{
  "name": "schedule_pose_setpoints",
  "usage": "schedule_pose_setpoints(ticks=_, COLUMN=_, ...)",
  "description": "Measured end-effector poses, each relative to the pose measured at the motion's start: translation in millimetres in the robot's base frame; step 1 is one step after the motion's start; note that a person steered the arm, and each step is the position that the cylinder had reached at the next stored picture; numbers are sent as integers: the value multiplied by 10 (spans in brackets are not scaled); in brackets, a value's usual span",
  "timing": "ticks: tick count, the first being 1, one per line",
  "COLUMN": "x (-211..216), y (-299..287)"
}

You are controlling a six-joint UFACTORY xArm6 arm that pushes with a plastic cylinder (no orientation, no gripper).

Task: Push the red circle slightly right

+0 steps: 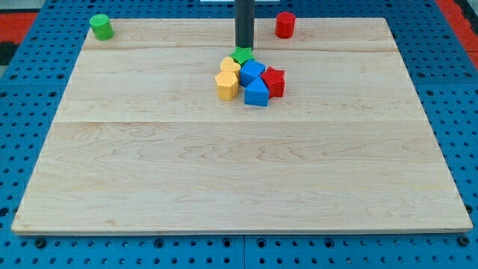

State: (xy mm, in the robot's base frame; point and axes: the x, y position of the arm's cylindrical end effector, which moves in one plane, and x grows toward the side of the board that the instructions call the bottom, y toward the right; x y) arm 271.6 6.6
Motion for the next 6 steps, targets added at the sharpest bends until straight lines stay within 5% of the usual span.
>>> schedule_pose_setpoints(ticks=3, x=-774, y=209)
schedule_pose_setpoints(ticks=6, x=-801, y=848)
